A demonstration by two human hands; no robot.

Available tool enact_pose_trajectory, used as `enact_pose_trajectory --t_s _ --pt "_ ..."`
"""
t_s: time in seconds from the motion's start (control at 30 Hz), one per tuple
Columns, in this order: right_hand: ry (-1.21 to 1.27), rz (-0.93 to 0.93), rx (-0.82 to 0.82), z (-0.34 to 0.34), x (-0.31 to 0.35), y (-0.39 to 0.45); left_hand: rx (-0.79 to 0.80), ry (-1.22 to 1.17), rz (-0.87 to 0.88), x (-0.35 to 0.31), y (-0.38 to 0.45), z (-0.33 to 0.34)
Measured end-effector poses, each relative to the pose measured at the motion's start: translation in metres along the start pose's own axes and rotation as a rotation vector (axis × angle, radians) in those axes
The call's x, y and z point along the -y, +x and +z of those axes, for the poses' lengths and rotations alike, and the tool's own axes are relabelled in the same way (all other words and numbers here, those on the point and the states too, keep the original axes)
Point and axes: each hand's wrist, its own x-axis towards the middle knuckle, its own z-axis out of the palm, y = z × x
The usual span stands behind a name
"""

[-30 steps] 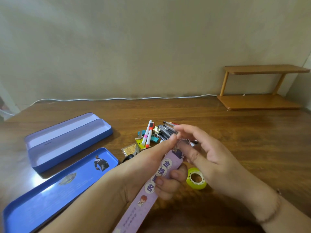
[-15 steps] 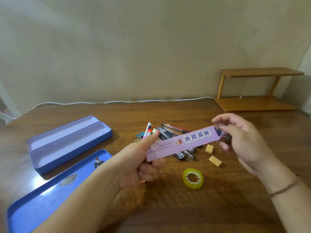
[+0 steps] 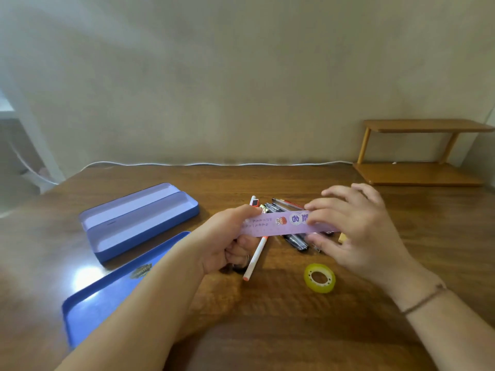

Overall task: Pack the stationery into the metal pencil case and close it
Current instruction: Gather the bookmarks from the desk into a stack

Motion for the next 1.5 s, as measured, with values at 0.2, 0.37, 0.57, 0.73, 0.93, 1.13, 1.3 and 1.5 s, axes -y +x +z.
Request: enact_pose_trajectory --t_s 0.2,0.37,0.57,0.73,0.93,1.13,1.3,1.5 --pt "0.048 -0.052 -0.036 0.004 0.032 0.015 0.038 0.276 0.192 -0.009 -0.036 -0.036" --pt "0.126 0.105 0.097 0.025 0.058 0.05 -0.344 0.718 0.419 0.016 -0.089 -0.111" --pt "0.175 0.144 0.147 0.073 0.088 0.09 -0.808 1.084 0.407 0.076 -0.113 -0.195" --pt "0.165 0.227 0.224 0.114 0.115 0.121 -0.862 1.008 0.345 0.089 -0.091 -0.208" --pt "0.132 0.156 0.32 0.129 0.131 0.159 -0.757 0.936 0.368 0.083 -0.094 -0.233" --pt "0.072 0.015 0.467 0.144 0.152 0.18 -0.628 0.961 0.323 0.078 -0.107 -0.251" --pt "0.06 -0.044 0.568 0.161 0.165 0.19 -0.7 0.789 0.304 0.054 -0.091 -0.256" --pt "0.075 -0.071 0.544 0.166 0.172 0.193 -0.681 1.08 0.234 0.052 -0.058 -0.251"
